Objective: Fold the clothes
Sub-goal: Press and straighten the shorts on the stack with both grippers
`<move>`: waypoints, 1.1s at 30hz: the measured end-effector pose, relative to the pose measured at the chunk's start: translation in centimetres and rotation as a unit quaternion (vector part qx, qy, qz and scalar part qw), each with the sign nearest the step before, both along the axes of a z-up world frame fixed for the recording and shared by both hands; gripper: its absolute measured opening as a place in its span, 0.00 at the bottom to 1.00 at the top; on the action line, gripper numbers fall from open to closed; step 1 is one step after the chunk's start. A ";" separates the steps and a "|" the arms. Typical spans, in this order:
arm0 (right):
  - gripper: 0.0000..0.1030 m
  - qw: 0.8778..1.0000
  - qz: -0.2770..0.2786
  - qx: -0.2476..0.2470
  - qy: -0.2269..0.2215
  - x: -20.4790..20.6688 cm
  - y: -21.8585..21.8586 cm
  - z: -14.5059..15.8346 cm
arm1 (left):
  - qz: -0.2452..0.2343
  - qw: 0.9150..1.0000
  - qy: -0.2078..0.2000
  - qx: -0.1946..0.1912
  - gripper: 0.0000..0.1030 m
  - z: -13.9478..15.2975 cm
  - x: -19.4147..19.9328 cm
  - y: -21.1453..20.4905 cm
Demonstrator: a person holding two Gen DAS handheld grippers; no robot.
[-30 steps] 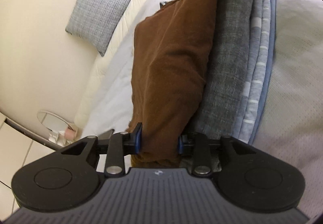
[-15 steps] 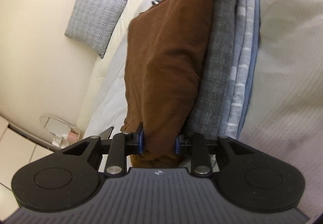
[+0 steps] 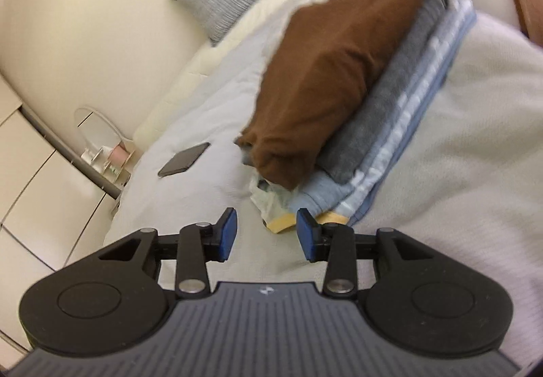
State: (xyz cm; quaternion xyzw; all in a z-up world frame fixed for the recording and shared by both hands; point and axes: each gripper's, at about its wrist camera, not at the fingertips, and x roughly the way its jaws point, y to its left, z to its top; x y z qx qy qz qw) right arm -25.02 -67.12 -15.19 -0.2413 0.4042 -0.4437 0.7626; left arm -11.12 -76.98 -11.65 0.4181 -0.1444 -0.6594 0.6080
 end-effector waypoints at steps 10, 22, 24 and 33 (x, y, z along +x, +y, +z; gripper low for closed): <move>0.23 0.995 0.006 0.024 -0.101 2.5 -2.0 2.5 | -0.019 0.995 0.101 -0.016 0.33 3.3 -2.3 -0.8; 0.27 0.992 -0.022 0.032 -0.116 0.6 -3.8 2.2 | -0.002 0.986 0.166 0.023 0.29 2.1 -0.7 -1.7; 0.28 0.992 -0.015 0.025 -0.125 0.1 -2.5 2.6 | 0.002 0.986 0.167 0.011 0.29 2.7 -0.3 -1.6; 0.15 0.999 0.038 -0.017 0.019 2.1 -2.1 -0.8 | 0.006 0.984 0.174 0.035 0.26 2.5 -0.4 -3.0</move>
